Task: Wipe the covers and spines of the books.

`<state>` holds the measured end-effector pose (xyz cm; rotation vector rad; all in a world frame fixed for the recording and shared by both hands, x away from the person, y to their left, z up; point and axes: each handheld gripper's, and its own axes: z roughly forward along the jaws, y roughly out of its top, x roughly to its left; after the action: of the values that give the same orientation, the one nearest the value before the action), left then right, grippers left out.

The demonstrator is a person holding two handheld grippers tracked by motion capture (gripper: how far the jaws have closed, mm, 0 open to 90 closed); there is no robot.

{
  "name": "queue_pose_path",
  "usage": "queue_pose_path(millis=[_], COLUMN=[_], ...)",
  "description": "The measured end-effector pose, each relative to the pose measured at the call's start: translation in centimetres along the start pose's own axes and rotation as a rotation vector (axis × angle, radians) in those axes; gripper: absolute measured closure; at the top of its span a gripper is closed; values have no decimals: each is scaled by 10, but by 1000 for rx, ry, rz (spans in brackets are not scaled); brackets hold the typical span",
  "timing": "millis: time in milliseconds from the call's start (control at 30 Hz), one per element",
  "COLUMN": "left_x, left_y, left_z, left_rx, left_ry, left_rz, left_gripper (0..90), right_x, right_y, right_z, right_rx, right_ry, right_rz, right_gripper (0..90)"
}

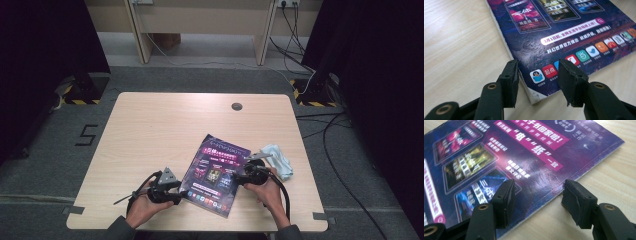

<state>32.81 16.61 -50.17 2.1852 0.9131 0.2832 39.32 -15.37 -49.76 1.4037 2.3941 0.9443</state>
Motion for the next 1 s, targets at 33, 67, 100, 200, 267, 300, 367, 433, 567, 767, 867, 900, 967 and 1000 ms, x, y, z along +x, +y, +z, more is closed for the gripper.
queue_pose_path(millis=[33,67,100,200,267,300,367,433,567,767,867,900,967,1000], left_x=[-3,-5,-7,-13,-17,-19,-23,-25,-30,-32,-28,-27,-26,-27], left_y=[-1,-1,-2,-4,-6,-7,-6,-6,-4,-2,0,0,1,1], left_z=[-1,-1,-2,-3,-3,-2,-2,0,2,5,8,8,9,9], left_rx=[1,3,6,0,-10,-13,-15,-18,-25,-21,-24,-23,-28,-27], left_ry=[-3,-10,-14,-31,-40,-45,-48,-45,-25,-7,-9,-6,-6,-1], left_rz=[3,11,15,18,10,8,20,23,45,61,44,43,42,47], left_gripper=[514,515,515,515,524,523,523,523,522,523,523,523,523,523], right_x=[-1,-2,-2,-3,-4,-4,-3,-3,-2,-3,-5,-5,-6,-7], right_y=[1,3,4,9,12,13,15,18,22,23,25,26,27,27], right_z=[1,3,5,10,12,14,17,19,21,23,24,24,26,26], right_rx=[-2,-7,-12,-22,-24,-37,-53,-53,-59,-66,-70,-70,-74,-76], right_ry=[2,0,0,-1,-1,-7,-20,-31,-58,-67,-81,-79,-84,-84], right_rz=[8,15,21,19,17,12,8,-9,-36,-21,-26,-24,-21,-18], right_gripper=[424,421,421,423,430,430,432,431,431,430,428,427,421,419])
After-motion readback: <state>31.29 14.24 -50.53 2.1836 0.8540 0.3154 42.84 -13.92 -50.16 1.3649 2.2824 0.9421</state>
